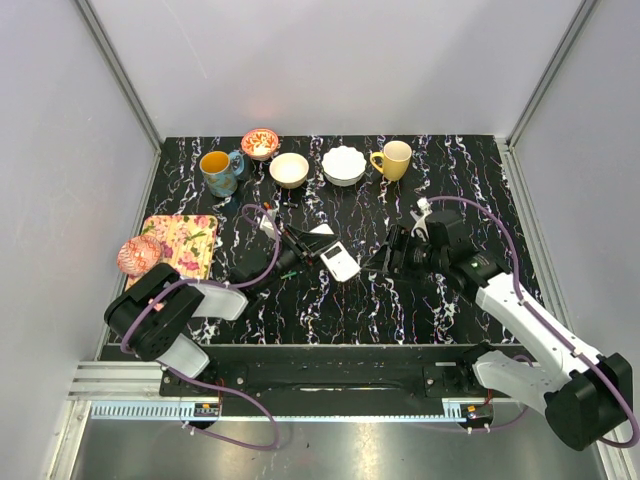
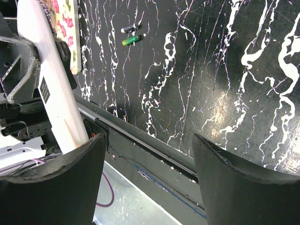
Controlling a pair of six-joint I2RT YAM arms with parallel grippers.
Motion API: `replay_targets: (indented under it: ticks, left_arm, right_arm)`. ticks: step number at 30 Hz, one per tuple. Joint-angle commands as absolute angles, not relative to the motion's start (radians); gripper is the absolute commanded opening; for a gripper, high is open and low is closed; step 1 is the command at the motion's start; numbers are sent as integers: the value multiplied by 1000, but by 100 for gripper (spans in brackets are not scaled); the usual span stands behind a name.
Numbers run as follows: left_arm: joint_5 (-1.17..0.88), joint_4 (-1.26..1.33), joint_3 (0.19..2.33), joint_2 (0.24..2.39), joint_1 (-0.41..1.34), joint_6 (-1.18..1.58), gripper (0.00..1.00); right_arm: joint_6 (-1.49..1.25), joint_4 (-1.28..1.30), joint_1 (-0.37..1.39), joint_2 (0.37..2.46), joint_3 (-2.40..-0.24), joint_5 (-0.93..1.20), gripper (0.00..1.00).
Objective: Load the batteries into the remote control
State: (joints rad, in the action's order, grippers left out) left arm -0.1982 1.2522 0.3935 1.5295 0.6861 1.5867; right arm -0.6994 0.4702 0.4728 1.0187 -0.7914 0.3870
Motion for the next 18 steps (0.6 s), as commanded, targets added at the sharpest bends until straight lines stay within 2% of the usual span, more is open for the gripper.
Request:
replay_targets:
  ticks: [1,18]
  left_arm:
    - [-192,1666,434,1543,681,1601,0]
    - [-192,1666,459,1574,686,1601,0]
  right_arm:
    - [-676,465,471,1029,-848,417,79]
    - [-670,486,494,1042,-871,428,78]
